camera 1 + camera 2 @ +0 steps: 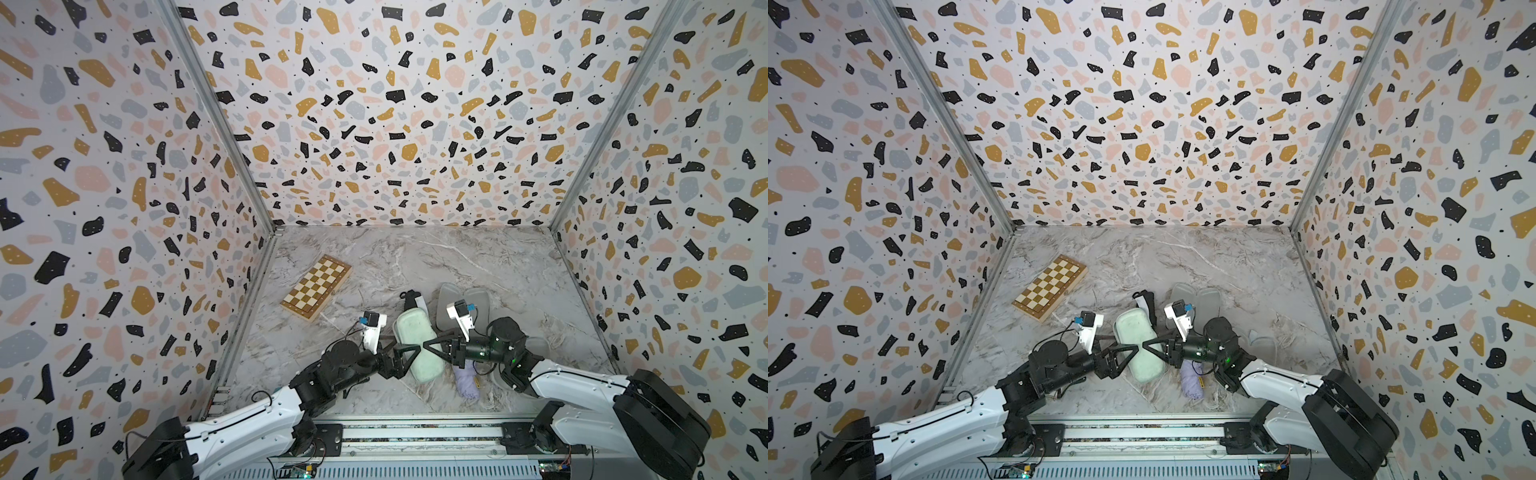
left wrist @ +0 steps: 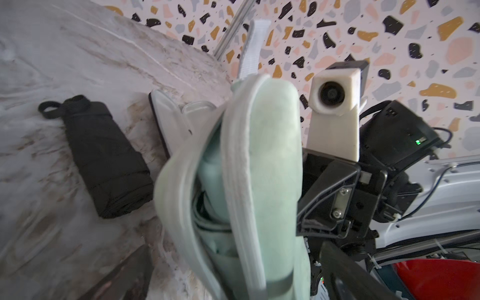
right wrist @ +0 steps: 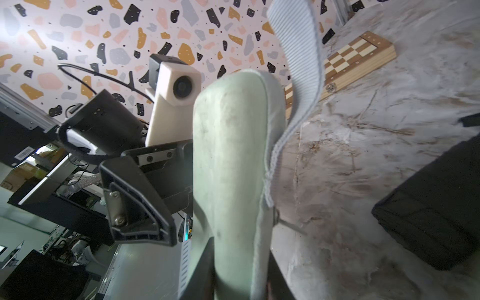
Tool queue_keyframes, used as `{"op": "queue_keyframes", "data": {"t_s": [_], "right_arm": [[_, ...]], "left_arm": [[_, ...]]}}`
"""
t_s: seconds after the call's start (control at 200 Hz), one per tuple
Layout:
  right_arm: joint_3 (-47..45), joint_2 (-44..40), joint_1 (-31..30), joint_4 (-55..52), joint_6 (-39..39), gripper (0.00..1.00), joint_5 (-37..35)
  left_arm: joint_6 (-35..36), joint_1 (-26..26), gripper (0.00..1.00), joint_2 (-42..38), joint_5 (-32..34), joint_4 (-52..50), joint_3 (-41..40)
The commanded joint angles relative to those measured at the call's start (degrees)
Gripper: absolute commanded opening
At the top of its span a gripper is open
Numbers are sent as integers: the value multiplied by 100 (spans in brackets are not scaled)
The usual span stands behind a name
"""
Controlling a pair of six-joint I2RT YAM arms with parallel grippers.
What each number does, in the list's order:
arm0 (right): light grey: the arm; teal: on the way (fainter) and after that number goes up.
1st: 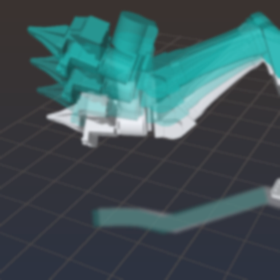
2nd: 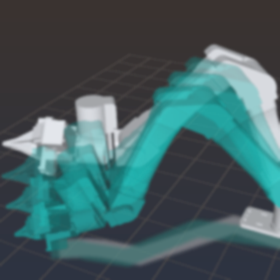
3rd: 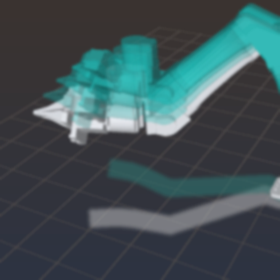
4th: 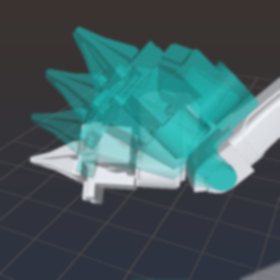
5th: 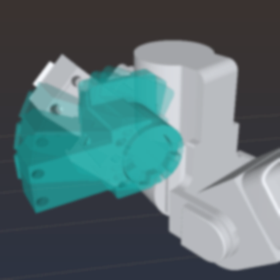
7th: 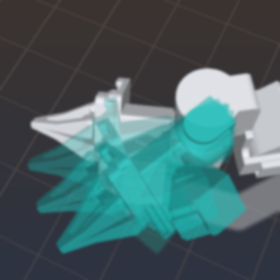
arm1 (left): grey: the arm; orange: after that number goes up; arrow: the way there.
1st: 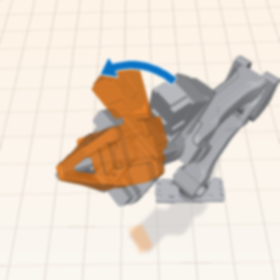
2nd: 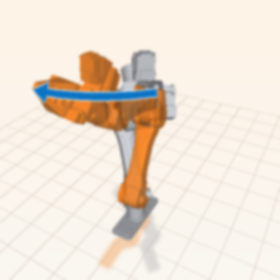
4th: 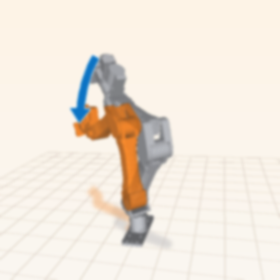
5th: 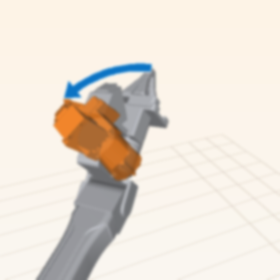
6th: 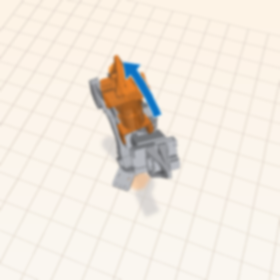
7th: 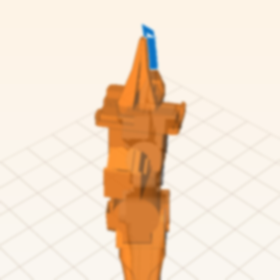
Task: Put umbrellas into zippered umbrella sleeves
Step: Pick up the umbrella sleeve at the center of the board.
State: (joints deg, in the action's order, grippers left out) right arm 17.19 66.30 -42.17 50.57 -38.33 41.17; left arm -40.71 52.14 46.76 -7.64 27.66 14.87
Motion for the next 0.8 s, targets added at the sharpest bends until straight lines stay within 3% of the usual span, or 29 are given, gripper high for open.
{"op": "queue_keyframes", "data": {"t_s": [0.0, 0.16, 0.255, 0.33, 0.551, 0.596, 0.716, 0.796], "right_arm": [[70, -353, -144, 220, 35, 0, 230], [133, -618, -446, 79, 182, 0, 50], [143, -766, -523, -58, 299, 0, -243], [173, -745, -542, -15, 304, 0, -302], [325, -503, -597, -12, 340, 0, -328], [333, -457, -599, -77, 396, 4, -383], [371, -494, -539, -448, 623, 25, -668], [382, -573, -406, -704, 731, 40, -766]], "left_arm": [[136, -28, 100, 105, -240, 1119, 28], [-15, -28, 92, 459, -501, 1508, 180], [-144, -20, 77, 582, -664, 1925, 103], [-234, -19, 58, 682, -704, 2131, 67], [-282, -15, 30, 974, -897, 2188, 161], [-241, -23, 26, 959, -885, 2087, 194], [-41, -23, 13, 773, -828, 1618, 304], [127, -45, 10, 561, -827, 1298, 375]]}}
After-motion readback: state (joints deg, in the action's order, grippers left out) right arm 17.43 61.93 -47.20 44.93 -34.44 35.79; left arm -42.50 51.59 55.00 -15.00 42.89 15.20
